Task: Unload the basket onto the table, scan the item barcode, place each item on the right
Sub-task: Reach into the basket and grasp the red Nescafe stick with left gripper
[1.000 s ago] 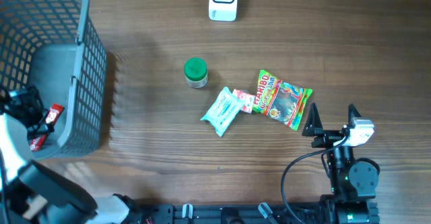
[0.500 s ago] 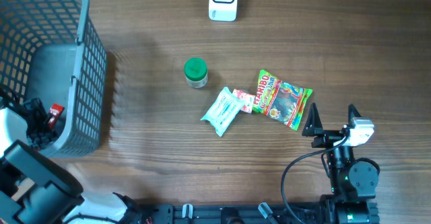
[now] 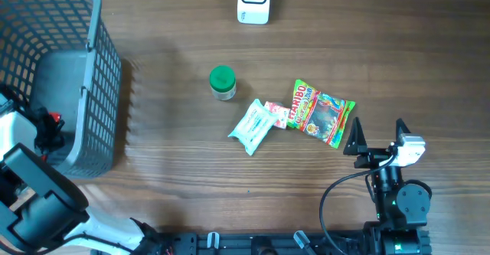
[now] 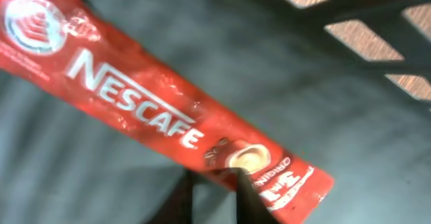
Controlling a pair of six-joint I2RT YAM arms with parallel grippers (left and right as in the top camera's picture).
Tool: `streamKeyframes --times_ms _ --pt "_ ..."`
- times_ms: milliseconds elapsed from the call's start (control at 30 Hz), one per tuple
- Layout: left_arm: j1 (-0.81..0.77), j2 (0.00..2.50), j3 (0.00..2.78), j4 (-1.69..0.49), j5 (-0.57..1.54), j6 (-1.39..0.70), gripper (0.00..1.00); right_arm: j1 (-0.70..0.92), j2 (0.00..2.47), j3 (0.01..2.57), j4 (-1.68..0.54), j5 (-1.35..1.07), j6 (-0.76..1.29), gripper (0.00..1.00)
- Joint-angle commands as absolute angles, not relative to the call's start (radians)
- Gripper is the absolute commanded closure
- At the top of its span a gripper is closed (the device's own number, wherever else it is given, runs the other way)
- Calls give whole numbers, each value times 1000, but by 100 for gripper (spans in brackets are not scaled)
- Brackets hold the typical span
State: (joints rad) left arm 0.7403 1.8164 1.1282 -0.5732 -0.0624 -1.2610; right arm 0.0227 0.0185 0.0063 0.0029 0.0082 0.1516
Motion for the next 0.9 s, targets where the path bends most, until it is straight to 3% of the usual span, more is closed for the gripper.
streamKeyframes --times_ms 0,167,400,767,800,833,867 --pt "735 1894 1094 -621 -50 -1272 96 19 14 5 7 14 138 1" --pt "735 1886 1094 -641 -37 -1232 96 19 14 5 7 14 138 0" --pt "688 1767 1094 -564 203 -1076 96 19 14 5 7 14 138 0" --pt "490 1582 1094 -524 21 -1120 96 19 14 5 7 14 138 0" --pt "490 1582 1094 -530 -3 -1147 82 19 14 5 7 14 138 0" --pt "500 1589 1094 -548 -36 -1205 34 19 14 5 7 14 138 0" --pt "506 1596 1094 -558 -41 -1232 20 19 14 5 7 14 138 0"
